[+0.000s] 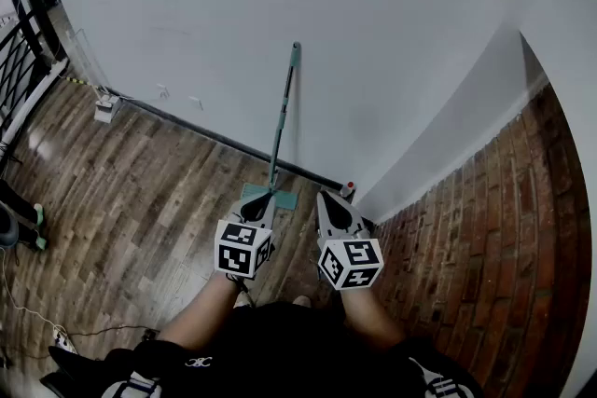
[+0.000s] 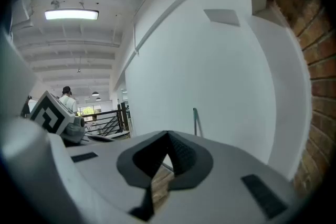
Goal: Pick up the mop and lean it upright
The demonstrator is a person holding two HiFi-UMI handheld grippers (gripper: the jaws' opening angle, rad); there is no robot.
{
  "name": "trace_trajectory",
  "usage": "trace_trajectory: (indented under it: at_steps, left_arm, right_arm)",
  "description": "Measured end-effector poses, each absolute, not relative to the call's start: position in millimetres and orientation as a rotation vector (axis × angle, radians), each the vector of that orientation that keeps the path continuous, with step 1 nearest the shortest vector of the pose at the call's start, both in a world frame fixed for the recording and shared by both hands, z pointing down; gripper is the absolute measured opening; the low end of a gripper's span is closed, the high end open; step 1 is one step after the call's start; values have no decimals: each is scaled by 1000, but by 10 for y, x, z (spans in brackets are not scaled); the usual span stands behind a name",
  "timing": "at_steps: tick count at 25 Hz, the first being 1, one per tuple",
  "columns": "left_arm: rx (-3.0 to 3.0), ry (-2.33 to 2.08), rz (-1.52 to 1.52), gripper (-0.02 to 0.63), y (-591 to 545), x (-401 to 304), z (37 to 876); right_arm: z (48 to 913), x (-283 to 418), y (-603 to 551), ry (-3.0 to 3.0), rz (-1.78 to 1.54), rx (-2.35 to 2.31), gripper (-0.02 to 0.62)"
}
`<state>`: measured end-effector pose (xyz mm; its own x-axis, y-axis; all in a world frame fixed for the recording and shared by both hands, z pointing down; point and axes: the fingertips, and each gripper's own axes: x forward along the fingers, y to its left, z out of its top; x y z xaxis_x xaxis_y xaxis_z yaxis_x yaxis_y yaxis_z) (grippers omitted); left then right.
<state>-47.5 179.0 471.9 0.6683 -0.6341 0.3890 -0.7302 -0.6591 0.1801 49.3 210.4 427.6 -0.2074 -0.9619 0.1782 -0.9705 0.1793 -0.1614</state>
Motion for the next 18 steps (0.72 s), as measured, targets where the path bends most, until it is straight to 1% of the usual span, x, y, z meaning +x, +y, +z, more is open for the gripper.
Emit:
trace_trajectory:
  at_steps: [9,18]
  left_arm:
    - [2567,-1066,418,-5,1864,-540,4730]
    - [2557,-1028,377,-5,1767,-819,4797]
  right_arm:
    - [4270,388,2148,-2379,389,1964,14]
    - [4299,-42,2046,-2370,372,1910,14]
